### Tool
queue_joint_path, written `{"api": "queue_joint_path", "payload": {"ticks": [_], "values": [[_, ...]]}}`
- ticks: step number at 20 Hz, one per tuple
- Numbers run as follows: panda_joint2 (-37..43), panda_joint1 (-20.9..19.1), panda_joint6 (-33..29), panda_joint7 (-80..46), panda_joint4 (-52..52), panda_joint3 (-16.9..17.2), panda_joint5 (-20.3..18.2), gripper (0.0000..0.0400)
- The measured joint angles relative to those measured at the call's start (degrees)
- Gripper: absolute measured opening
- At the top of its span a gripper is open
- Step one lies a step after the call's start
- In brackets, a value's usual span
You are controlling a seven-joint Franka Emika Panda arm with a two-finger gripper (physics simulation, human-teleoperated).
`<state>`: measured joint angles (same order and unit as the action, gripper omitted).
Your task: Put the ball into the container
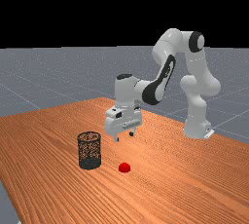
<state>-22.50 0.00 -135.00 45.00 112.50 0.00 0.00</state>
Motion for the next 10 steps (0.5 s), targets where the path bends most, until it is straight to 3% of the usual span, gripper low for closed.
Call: {"api": "queue_joint_path", "payload": {"ticks": [1,2,3,5,6,7,9,10], "values": [[0.0,0.0,0.0,0.0,0.0,0.0,0.0,0.0243],[0.0,0.0,0.0,0.0,0.0,0.0,0.0,0.0148],[0.0,0.0,0.0,0.0,0.0,0.0,0.0,0.009],[0.0,0.0,0.0,0.0,0.0,0.0,0.0,0.0033],[-0.61,2.3,0.85,-4.51,-1.05,2.11,5.12,0.0177],[-1.01,1.86,0.88,-3.57,-1.67,1.68,4.05,0.0265],[-1.01,1.6,0.76,-2.98,-1.63,1.75,4.01,0.035],[-1.83,0.17,2.71,-0.3,-3.04,0.53,0.99,0.037]]}}
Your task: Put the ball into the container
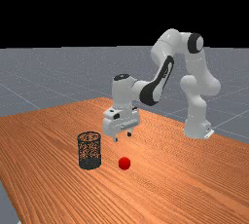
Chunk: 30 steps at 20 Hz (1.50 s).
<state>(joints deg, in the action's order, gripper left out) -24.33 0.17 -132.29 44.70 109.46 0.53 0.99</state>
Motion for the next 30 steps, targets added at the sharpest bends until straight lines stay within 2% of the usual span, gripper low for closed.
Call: {"api": "queue_joint_path", "payload": {"ticks": [4,9,10,14,15,24,25,30], "values": [[-2.61,-0.03,0.21,0.0,-1.29,0.01,0.0,0.0396],[-5.97,-0.04,-1.84,-0.03,-1.87,0.0,0.0,0.04],[-8.0,-0.04,0.15,0.0,-4.08,-0.02,-0.01,0.04],[-12.49,-0.06,-3.19,-0.05,-4.82,-0.02,-0.01,0.04],[-12.56,-0.06,-4.84,-0.08,-3.81,-0.01,0.0,0.04],[-13.7,0.23,-5.92,-0.36,-3.84,-0.09,0.01,0.04],[-13.3,-0.05,-7.58,0.56,-2.89,-0.18,0.24,0.04],[-14.43,-0.47,-5.19,0.5,-5.07,0.04,0.03,0.04]]}}
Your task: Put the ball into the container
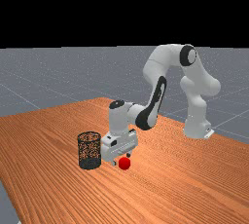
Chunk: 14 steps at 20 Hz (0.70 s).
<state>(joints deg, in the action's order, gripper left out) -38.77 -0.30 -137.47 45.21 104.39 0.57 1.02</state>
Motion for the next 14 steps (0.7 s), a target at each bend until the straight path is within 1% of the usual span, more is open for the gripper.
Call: {"api": "queue_joint_path", "payload": {"ticks": [3,5,6,14], "values": [[-0.32,0.24,0.28,-0.38,-0.46,-0.02,0.0,0.04],[0.04,0.1,-1.18,-0.12,0.41,-0.48,-0.47,0.04],[0.03,0.73,-1.16,-1.64,0.4,0.02,-0.25,0.04],[-0.16,1.65,-0.38,-2.25,-0.08,-0.29,-0.09,0.04]]}}
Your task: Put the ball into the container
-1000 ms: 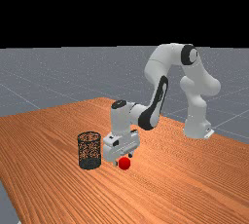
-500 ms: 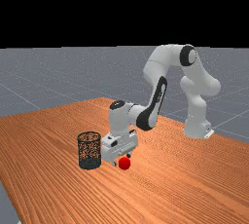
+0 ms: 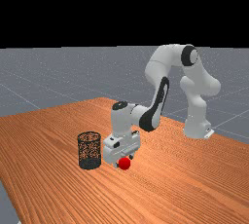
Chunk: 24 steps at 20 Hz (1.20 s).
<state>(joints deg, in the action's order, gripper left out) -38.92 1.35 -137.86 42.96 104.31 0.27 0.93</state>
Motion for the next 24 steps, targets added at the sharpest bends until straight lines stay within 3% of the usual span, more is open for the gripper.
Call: {"api": "queue_joint_path", "payload": {"ticks": [11,12,13,15,18,19,20,22,24], "values": [[-0.35,1.27,-0.19,-1.99,-0.43,-0.13,-0.15,0.04],[-0.57,1.25,0.37,-1.68,-0.85,-0.22,-0.08,0.0245],[-0.78,1.26,0.56,-1.67,-1.09,-0.24,-0.09,0.015],[-1.36,1.27,0.79,-1.65,-1.63,-0.27,-0.11,0.0062],[-1.69,1.3,-0.81,-1.53,-1.09,-0.28,-0.01,0.0016],[-1.52,1.35,-1.81,-1.72,-0.53,-0.23,-0.02,0.0166],[-1.45,1.34,-1.67,-1.71,-0.5,-0.23,-0.03,0.0258],[-1.21,1.34,-1.43,-1.71,-0.46,-0.24,-0.03,0.0348],[-1.52,1.27,0.03,-1.57,-1.32,-0.26,-0.06,0.0381]]}}
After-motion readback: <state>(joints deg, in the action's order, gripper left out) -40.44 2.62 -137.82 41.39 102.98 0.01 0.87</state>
